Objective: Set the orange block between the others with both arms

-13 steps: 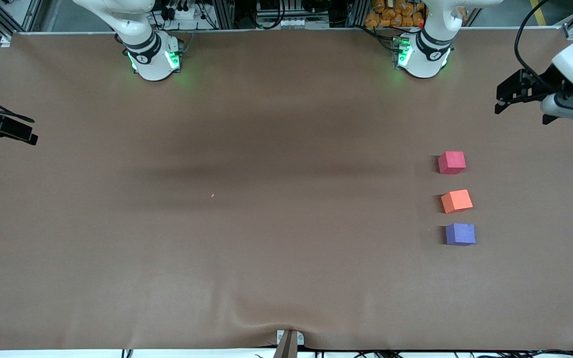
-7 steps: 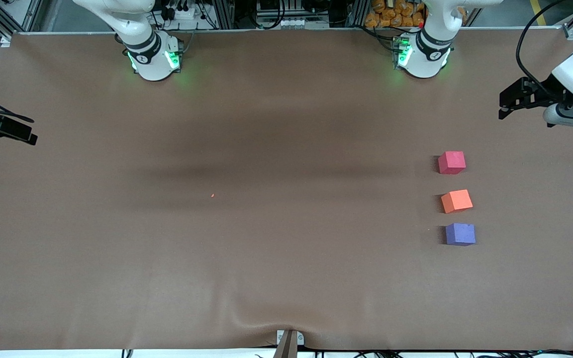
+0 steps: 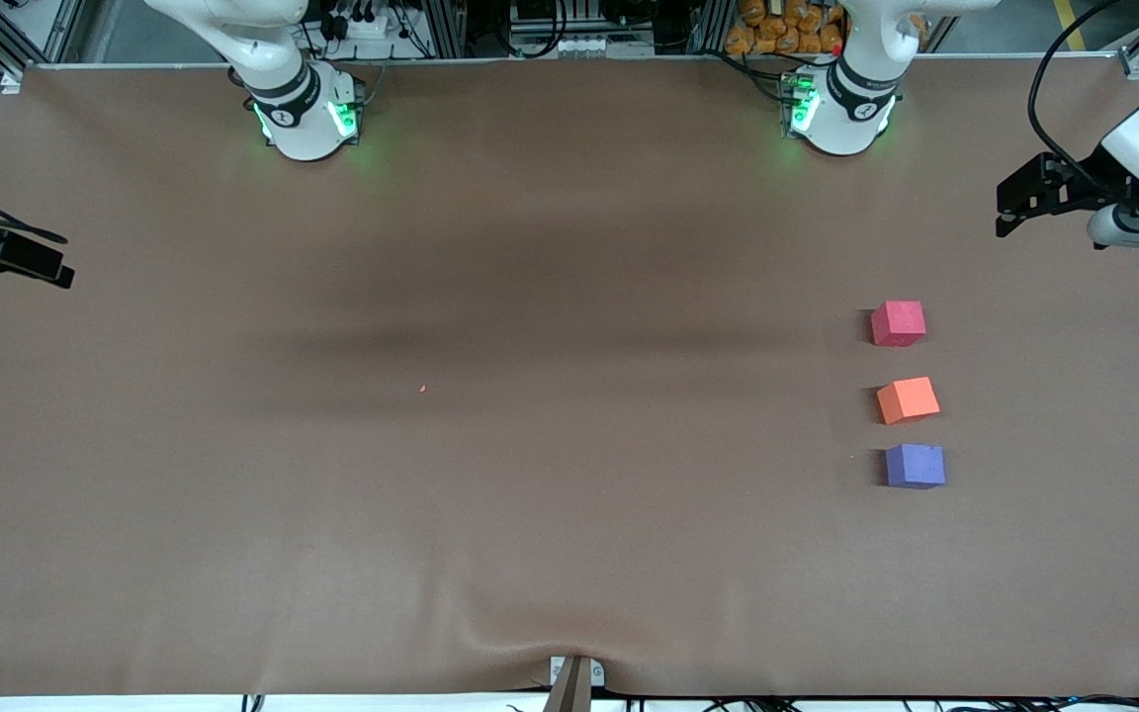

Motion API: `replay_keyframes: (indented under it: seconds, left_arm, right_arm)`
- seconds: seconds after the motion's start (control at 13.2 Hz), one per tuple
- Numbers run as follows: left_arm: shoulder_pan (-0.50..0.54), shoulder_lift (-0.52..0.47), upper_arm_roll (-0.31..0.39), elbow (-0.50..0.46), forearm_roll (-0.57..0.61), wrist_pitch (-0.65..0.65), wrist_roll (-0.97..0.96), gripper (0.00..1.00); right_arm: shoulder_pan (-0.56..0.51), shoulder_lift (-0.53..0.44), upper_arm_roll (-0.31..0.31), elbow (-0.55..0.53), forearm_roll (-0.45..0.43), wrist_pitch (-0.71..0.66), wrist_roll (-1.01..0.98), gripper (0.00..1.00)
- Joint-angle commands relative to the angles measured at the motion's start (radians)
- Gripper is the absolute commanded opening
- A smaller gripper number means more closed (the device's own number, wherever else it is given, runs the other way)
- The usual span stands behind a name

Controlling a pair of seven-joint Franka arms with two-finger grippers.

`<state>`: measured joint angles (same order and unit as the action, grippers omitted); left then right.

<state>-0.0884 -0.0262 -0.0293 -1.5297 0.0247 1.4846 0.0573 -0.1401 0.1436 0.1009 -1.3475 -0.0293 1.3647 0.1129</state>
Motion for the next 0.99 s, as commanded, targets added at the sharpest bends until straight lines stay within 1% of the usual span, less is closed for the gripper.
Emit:
replay_keyframes:
  seconds: [0.0,0.23,0.53,0.91]
  left_arm:
    - [-0.001,-0.018,-0.003,-0.004,0.001,-0.009,-0.037,1.0]
    - [-0.01,-0.018,-0.006,-0.006,0.001,-0.021,-0.145,1.0]
    - [-0.001,-0.026,-0.008,-0.006,0.001,-0.05,-0.162,1.0]
    - [0.001,-0.027,-0.006,-0.006,0.001,-0.055,-0.165,1.0]
  right_arm:
    - [-0.007,-0.009,0.005,0.004,-0.004,-0.01,0.008,1.0]
    - [-0.009,-0.012,0.003,0.004,-0.006,-0.012,0.008,1.0]
    - [-0.009,-0.012,0.003,0.004,-0.004,-0.015,0.008,1.0]
    - [-0.009,-0.013,0.003,0.004,-0.004,-0.021,0.008,1.0]
